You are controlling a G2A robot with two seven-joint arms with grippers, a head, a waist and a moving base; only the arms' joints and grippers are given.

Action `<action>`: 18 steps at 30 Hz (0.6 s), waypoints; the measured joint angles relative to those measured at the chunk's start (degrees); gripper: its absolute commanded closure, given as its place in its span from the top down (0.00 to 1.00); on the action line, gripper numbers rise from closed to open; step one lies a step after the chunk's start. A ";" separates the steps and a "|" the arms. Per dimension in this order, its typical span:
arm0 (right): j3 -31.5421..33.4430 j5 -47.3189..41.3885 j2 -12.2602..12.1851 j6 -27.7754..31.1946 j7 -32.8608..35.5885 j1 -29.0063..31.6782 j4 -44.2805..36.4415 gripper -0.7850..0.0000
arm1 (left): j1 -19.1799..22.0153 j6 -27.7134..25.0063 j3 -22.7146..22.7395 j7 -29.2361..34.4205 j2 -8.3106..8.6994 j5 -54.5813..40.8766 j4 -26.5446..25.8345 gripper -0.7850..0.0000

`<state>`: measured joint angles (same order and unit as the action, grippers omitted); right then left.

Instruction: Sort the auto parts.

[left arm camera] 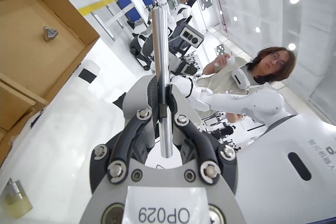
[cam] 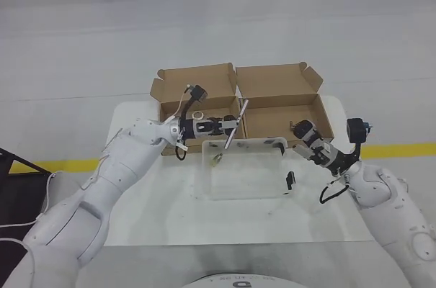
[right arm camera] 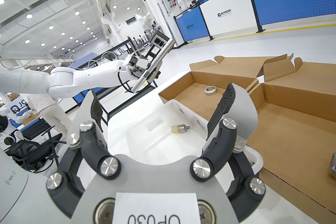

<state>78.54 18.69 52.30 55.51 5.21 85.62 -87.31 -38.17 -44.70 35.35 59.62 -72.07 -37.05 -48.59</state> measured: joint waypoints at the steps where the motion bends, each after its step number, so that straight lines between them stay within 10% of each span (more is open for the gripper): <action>1: 0.00 0.02 0.00 -0.03 -0.02 0.00 -0.01 1.00 | -0.06 -0.39 -0.15 -0.40 0.01 0.72 0.09 0.00; 3: -0.70 -0.71 0.13 0.05 0.05 0.30 -0.36 1.00 | -0.18 -0.81 -0.37 -0.82 0.04 1.50 0.18 0.00; 6: -5.71 -9.96 0.50 2.26 3.88 -1.79 1.41 0.62 | -0.30 -0.89 -0.84 -0.91 -0.08 1.72 0.06 0.00; 13: -16.18 -39.44 2.11 -1.30 20.85 -14.51 9.49 0.63 | 0.01 -0.55 -1.92 -0.57 -0.56 1.30 -0.42 0.00; 18: -17.31 -42.02 2.86 -3.29 22.88 -17.58 12.94 0.59 | 0.13 -1.15 -2.16 -1.16 -0.55 1.72 -0.38 0.00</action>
<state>61.22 -23.33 55.16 52.22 28.09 68.04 -74.37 -38.03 -45.84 33.19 58.45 -72.63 -35.34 -48.97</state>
